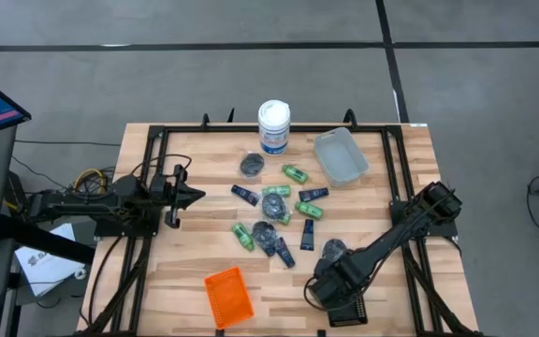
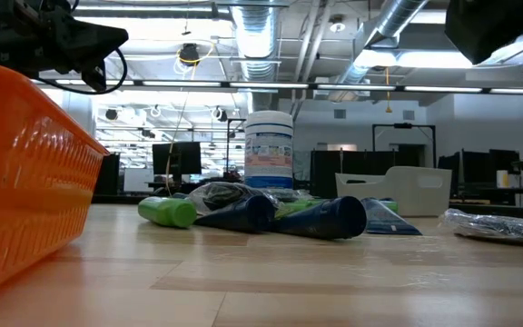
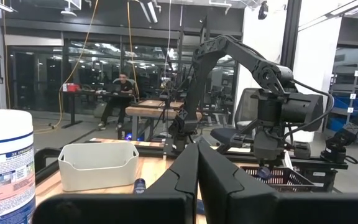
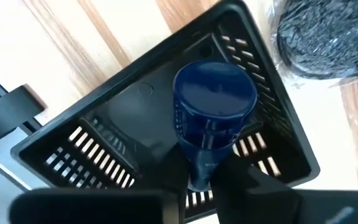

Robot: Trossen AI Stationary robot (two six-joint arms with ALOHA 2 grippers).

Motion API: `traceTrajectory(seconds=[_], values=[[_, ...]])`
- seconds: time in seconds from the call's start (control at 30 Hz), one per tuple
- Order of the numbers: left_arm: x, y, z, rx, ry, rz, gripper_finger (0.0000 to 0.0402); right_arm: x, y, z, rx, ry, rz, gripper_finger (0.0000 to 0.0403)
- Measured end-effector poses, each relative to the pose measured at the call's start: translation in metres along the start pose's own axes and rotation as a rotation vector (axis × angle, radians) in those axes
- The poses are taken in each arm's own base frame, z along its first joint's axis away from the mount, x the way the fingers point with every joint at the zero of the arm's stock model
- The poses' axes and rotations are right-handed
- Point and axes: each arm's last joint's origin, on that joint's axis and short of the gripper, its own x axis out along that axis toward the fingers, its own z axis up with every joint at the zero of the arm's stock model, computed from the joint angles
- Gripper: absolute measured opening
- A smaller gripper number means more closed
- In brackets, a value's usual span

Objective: Pick & Place Travel size toiletries
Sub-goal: Put the blue shave cream into the black basket

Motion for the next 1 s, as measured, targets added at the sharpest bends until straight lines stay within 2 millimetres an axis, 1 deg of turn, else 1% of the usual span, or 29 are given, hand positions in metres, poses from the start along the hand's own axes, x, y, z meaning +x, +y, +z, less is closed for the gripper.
traceTrajectory(seconds=[0.4, 0.53, 0.67, 0.77, 0.83, 0.9, 0.93, 1.0], values=[[0.000, 0.000, 0.000, 0.000, 0.000, 0.000, 0.0001, 0.000, -0.001, 0.000, 0.028, 0.004, -0.003, 0.0109], [0.000, 0.000, 0.000, 0.000, 0.000, 0.000, 0.0001, -0.003, -0.001, 0.005, 0.038, -0.017, 0.003, 0.0117], [0.000, 0.000, 0.000, 0.000, 0.000, 0.000, 0.0001, -0.012, 0.002, 0.010, 0.013, -0.092, 0.008, 0.0100], [0.000, 0.000, 0.000, 0.000, 0.000, 0.000, 0.0001, -0.012, 0.001, 0.012, 0.015, -0.095, 0.002, 0.0066], [0.000, 0.000, 0.000, 0.000, 0.000, 0.000, 0.0001, -0.009, 0.000, 0.012, 0.016, -0.093, -0.002, 0.0038], [0.000, 0.000, 0.000, 0.000, 0.000, 0.000, 0.0001, -0.002, -0.002, 0.010, 0.023, -0.090, -0.009, 0.0012], [0.000, 0.000, 0.000, 0.000, -0.001, 0.000, 0.0001, 0.002, -0.003, 0.010, 0.026, -0.090, -0.009, 0.0007], [0.000, 0.000, 0.000, 0.000, 0.000, 0.000, 0.0001, 0.008, -0.005, 0.008, 0.035, -0.088, -0.010, 0.0011]])
